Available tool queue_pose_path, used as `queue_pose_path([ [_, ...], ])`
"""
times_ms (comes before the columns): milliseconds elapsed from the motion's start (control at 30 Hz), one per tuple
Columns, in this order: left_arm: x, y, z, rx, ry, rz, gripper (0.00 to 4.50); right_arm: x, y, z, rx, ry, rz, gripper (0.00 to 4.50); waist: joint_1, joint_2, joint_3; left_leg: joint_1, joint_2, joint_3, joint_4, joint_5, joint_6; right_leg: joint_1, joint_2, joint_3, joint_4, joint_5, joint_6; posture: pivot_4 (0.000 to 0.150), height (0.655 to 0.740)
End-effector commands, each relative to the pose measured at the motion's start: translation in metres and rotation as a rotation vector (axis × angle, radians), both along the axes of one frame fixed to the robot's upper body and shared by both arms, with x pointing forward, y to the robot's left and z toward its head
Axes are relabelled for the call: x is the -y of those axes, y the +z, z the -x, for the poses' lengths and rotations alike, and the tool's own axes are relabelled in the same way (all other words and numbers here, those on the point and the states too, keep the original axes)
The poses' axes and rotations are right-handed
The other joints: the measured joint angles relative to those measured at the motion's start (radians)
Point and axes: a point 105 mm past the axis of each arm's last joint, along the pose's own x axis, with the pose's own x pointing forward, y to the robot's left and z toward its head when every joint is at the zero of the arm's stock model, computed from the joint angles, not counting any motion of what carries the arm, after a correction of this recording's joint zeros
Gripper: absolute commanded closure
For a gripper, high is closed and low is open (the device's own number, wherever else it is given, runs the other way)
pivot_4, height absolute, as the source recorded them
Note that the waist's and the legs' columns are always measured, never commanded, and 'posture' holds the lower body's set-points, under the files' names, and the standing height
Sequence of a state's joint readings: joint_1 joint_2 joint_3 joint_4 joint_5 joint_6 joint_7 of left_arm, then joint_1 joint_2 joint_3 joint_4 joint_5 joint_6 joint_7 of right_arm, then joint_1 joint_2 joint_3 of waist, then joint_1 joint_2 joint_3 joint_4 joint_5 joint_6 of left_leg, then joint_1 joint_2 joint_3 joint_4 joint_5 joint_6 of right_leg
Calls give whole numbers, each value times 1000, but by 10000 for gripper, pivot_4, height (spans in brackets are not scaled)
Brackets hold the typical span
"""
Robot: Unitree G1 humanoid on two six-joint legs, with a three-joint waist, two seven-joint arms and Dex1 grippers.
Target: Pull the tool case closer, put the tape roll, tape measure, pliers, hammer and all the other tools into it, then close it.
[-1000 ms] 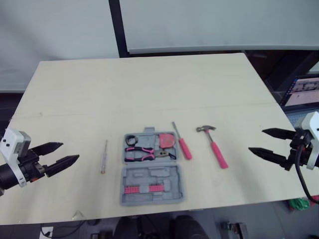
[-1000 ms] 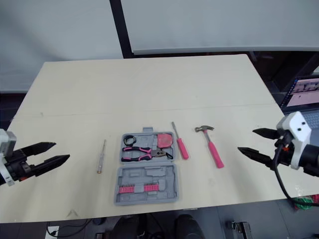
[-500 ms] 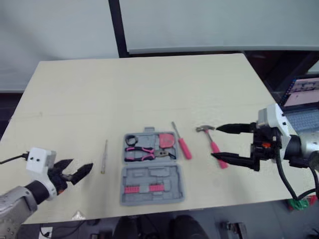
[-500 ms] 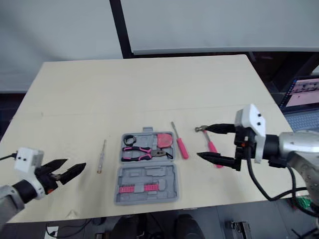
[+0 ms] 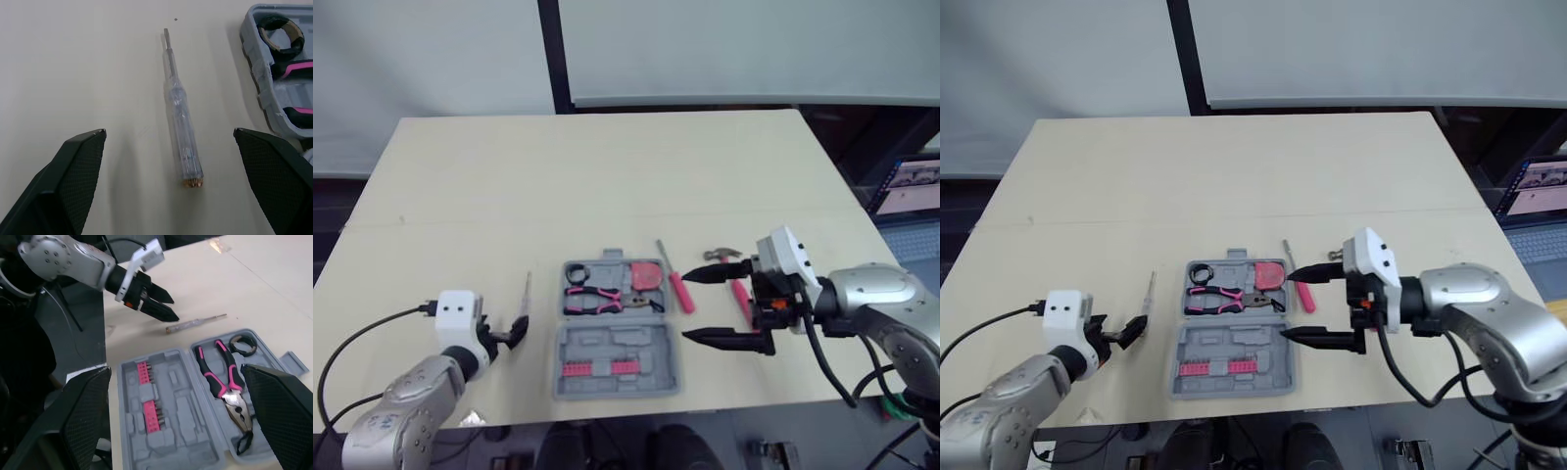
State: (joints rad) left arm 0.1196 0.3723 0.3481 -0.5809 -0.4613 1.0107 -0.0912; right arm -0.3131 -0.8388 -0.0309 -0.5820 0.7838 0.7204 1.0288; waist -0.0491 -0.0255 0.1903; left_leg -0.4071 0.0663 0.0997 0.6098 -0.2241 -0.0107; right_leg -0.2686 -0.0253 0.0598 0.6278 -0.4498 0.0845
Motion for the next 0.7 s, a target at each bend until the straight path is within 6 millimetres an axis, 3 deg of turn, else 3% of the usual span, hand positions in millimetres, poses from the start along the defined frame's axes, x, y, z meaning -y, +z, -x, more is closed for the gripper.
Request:
queue_pose_path([
  [33, -3, 3, -6, 22, -24, -32, 0, -13, 5, 7, 51, 29, -25, 165, -2, 0, 0, 0, 0, 0, 0, 0, 0, 0, 0, 0, 0, 0, 0, 1500, 7400],
  [233, -4, -10, -11, -18, -69, -62, 0, -31, -1, 0, 80, 9, -54, 165, -5, 0, 0, 0, 0, 0, 0, 0, -1, -1, 0, 0, 0, 0, 0, 1500, 7400],
  [367, -6, -15, -19, -27, -41, -98, 0, -31, -6, -2, 81, -16, -53, 165, 4, 0, 0, 0, 0, 0, 0, 0, 0, -1, -1, 0, 0, 0, 0, 1500, 7400],
  [567, 7, -19, -26, -24, -84, -91, 0, -28, -11, -2, 71, -40, -46, 165, 12, 0, 0, 0, 0, 1, 0, 0, 0, -1, -1, 0, 0, 0, 0, 1500, 7400],
  [633, 7, -22, -29, -29, -77, -108, 5129, -28, -11, -2, 68, -47, -49, 0, 13, 0, 0, 0, 0, 0, 0, 0, 0, -1, -1, 0, 0, 0, 0, 1500, 7400],
  [700, 7, -25, -32, -35, -77, -122, 5129, -28, -11, -2, 67, -51, -51, 0, 15, 0, 0, 0, 0, 0, 0, 0, 0, -1, -1, 0, 0, 0, 0, 1500, 7400],
])
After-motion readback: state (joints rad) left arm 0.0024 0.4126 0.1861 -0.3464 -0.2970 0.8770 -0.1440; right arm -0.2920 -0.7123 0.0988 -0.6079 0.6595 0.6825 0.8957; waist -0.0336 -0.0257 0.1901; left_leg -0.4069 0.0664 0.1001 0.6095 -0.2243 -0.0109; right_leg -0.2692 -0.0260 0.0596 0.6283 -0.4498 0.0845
